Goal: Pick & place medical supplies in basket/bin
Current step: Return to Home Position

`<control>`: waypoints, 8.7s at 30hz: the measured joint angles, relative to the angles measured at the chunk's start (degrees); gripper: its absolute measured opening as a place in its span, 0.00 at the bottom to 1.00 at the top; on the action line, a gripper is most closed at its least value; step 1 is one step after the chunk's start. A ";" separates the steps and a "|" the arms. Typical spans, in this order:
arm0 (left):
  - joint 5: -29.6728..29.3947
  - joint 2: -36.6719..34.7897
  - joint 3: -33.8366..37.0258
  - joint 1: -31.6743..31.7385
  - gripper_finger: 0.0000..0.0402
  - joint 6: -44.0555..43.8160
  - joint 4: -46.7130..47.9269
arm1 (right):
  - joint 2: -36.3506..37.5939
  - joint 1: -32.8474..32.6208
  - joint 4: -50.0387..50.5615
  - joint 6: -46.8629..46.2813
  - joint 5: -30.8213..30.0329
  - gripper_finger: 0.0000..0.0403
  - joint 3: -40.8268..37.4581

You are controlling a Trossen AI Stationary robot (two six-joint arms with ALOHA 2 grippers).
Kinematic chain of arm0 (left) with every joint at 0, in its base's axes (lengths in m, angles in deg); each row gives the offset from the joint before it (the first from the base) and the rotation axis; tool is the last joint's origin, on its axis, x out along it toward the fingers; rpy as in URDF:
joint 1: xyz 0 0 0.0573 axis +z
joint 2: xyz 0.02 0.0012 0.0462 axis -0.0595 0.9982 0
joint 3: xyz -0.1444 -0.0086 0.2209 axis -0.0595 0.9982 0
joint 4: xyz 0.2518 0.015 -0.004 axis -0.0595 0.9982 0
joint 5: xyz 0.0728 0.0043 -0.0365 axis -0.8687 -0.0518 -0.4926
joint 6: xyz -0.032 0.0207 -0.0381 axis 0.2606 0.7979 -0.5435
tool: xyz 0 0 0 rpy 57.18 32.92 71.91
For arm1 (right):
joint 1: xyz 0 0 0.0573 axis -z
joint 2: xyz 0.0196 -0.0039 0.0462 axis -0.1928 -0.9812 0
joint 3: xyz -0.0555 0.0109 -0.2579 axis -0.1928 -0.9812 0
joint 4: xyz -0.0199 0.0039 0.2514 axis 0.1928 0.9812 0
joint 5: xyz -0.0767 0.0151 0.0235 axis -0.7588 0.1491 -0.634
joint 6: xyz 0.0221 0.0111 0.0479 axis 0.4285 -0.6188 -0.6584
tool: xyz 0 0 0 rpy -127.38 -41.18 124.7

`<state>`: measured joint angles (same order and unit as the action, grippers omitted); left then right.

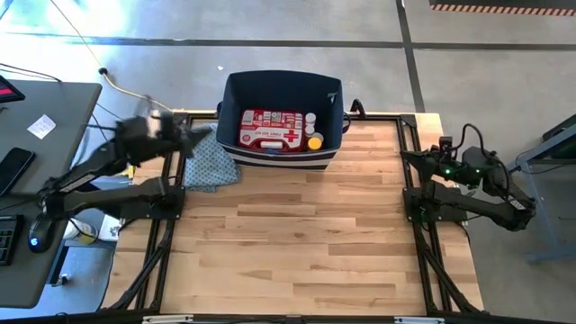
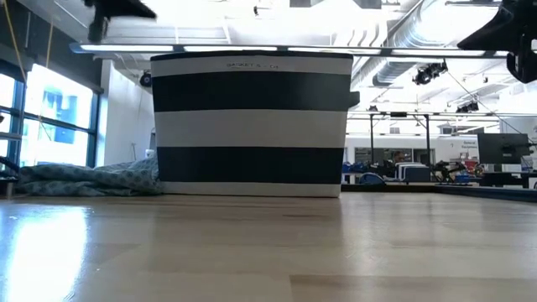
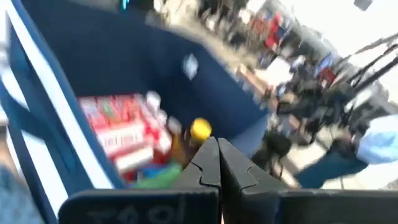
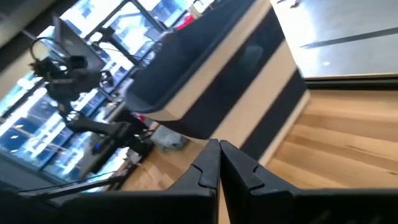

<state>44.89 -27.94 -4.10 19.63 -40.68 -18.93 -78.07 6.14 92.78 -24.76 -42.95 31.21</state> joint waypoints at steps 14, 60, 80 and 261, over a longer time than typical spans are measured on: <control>-15.55 -2.91 9.12 -14.39 0.06 2.12 -8.49 | 0.08 0.00 -1.43 -1.29 3.18 0.00 0.00; -20.68 -20.46 43.37 -32.06 0.09 -12.48 -25.73 | -0.61 -0.48 -45.80 -8.58 13.13 0.00 -33.68; -15.56 -18.87 44.22 -32.08 0.18 -7.11 -26.92 | -0.24 -20.09 -49.72 -2.71 -6.43 0.00 -33.90; 3.00 -28.43 45.03 -32.06 0.22 37.27 -26.81 | -1.12 -19.82 -48.79 42.25 -7.19 0.00 -34.01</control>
<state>47.89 -56.37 40.93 -12.43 -3.41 -45.75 -79.19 -13.67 43.99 17.50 -50.15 -2.80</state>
